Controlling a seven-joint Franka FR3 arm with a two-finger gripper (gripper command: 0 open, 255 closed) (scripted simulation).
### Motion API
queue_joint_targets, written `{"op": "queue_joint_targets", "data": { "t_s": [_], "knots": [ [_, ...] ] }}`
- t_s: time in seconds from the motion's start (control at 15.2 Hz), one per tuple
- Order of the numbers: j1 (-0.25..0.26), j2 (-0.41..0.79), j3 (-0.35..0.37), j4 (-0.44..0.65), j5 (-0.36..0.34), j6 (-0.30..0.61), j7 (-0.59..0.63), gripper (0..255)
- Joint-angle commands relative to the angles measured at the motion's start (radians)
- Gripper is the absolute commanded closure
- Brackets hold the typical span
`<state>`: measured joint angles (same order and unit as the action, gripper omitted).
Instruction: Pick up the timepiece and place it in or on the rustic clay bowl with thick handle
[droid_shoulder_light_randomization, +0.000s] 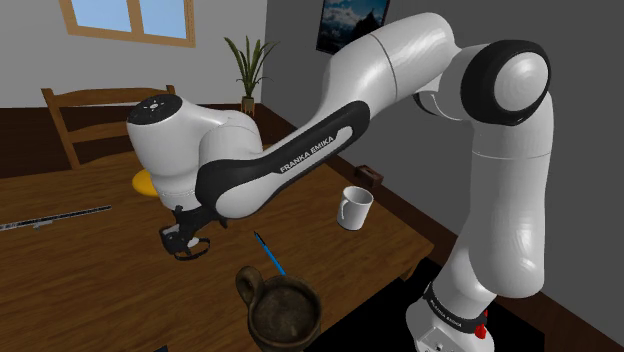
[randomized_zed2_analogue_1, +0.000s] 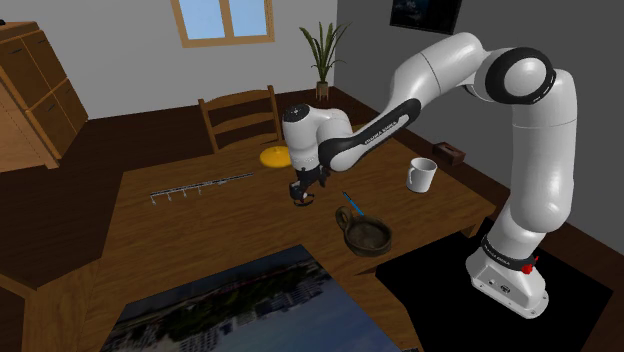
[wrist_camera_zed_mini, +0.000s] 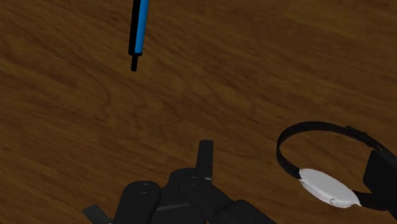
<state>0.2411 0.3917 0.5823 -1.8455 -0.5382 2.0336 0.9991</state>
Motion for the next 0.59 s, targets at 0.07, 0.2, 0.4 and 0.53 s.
{"op": "queue_joint_targets", "data": {
  "t_s": [0.07,0.2,0.4,0.53],
  "knots": [
    [0.0,0.0,0.0,0.0,0.0,0.0,0.0,0],
    [0.0,0.0,0.0,0.0,0.0,0.0,0.0,255],
    [0.0,0.0,0.0,0.0,0.0,0.0,0.0,255],
    [0.0,0.0,0.0,0.0,0.0,0.0,0.0,255]
  ]
}}
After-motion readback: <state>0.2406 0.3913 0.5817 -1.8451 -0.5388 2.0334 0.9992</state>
